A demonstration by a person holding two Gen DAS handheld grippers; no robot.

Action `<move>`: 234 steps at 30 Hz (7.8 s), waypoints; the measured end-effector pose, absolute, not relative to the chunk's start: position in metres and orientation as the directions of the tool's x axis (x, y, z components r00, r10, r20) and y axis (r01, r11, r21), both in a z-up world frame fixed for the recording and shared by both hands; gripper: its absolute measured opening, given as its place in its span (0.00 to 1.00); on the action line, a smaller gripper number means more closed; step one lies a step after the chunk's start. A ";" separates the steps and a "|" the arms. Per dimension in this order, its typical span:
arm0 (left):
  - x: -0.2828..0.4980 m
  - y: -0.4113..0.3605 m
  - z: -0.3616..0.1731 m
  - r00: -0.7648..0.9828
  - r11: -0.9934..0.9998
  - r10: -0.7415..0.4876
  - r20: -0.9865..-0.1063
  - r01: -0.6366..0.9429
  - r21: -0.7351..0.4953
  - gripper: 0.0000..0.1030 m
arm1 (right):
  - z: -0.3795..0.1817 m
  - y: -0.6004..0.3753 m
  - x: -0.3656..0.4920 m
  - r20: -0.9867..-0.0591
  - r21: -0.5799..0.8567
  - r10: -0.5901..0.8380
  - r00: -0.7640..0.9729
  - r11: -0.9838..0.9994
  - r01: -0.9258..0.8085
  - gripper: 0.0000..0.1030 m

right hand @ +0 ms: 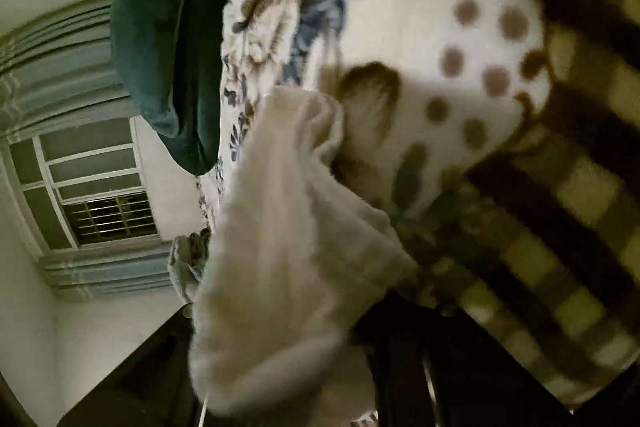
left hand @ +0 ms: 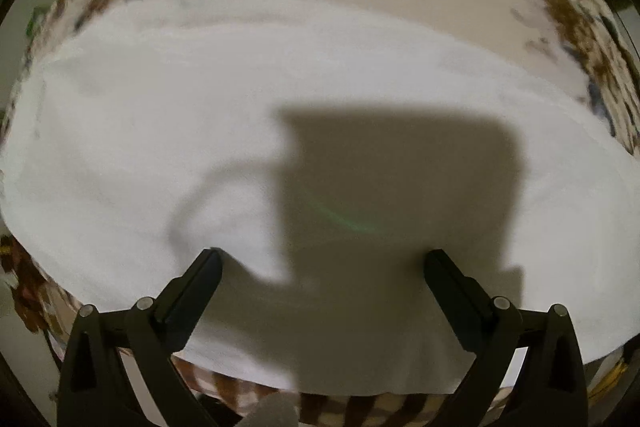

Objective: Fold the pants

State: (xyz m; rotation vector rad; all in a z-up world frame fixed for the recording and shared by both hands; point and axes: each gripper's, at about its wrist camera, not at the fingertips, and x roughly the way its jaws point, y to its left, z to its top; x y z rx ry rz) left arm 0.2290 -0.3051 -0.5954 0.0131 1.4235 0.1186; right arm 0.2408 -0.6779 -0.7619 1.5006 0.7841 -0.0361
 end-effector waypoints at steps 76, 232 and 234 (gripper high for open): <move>0.160 0.120 -0.510 0.448 0.620 -0.074 -0.891 -0.679 -0.393 0.97 | -0.654 -0.297 0.326 -0.968 0.245 0.222 0.118 0.939 0.243 0.89; 0.235 -0.136 -0.520 0.298 0.988 0.048 -0.953 -0.156 0.001 1.00 | -0.704 -0.529 0.258 -0.826 0.528 0.556 0.090 0.707 0.470 0.63; 0.217 -0.149 -0.530 0.272 0.990 0.054 -0.961 -0.138 0.017 1.00 | -0.716 -0.524 0.246 -0.831 0.498 0.554 0.047 0.704 0.507 0.26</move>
